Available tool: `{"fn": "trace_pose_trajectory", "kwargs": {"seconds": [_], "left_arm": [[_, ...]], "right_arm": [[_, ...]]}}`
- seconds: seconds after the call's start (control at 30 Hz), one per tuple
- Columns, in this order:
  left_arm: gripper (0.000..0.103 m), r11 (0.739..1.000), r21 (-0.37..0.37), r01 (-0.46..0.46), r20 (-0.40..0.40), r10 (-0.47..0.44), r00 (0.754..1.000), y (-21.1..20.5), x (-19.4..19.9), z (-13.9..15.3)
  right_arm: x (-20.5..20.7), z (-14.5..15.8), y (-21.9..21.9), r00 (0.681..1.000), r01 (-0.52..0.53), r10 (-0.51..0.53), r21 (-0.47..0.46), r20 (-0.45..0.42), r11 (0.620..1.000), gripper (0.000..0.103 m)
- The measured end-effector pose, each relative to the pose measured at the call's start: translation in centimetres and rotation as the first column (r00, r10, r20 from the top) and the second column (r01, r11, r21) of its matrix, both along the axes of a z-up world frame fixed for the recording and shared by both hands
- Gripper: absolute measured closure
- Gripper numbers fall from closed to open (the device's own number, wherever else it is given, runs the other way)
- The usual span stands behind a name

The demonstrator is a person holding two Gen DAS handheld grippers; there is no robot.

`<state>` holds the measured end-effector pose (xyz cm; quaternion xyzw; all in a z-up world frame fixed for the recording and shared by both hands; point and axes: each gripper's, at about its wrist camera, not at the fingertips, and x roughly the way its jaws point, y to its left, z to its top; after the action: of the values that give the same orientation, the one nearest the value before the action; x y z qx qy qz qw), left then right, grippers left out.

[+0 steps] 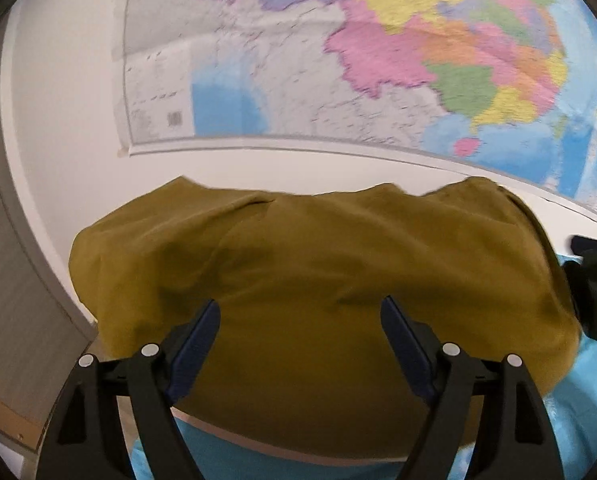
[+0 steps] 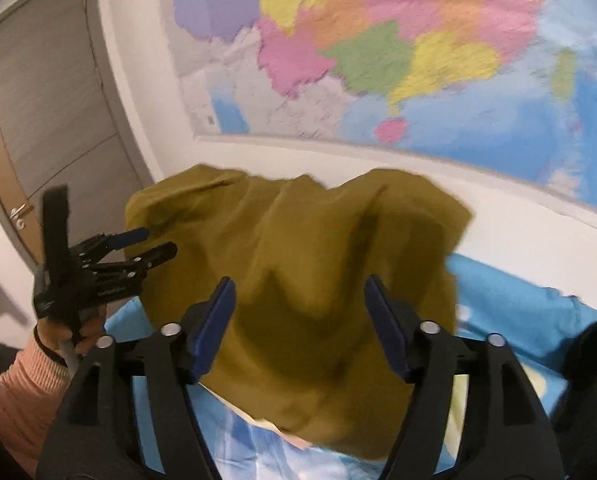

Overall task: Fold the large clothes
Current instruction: 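Lower the shirt bundle onto the cream and pink folded clothes with both grippers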

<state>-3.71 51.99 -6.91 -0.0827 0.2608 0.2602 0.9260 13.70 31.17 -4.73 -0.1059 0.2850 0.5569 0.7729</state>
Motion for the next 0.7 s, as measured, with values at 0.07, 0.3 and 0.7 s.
{"fn": "trace_pose_trajectory", "kwargs": {"seconds": [0.07, 0.3, 0.7], "left_arm": [[0.023, 1.000, 0.021, 0.016, 0.000, -0.016, 1.000, -1.1, 0.1, -0.1], [0.021, 0.999, 0.020, 0.032, -0.014, -0.032, 0.999, -2.1, 0.2, -0.9], [0.007, 1.000, -0.005, -0.001, 0.017, 0.001, 1.000, -4.4, -1.5, -1.4]], "right_arm": [[0.3, -1.0, 1.0, 1.000, 0.005, -0.005, -0.025, -0.011, 1.000, 0.030], [2.7, -4.9, 1.7, 0.989, 0.009, -0.019, -0.068, -0.145, 0.998, 0.026], [-2.2, -3.1, -1.2, 0.999, 0.024, -0.023, 0.003, -0.046, 1.000, 0.006]]}}
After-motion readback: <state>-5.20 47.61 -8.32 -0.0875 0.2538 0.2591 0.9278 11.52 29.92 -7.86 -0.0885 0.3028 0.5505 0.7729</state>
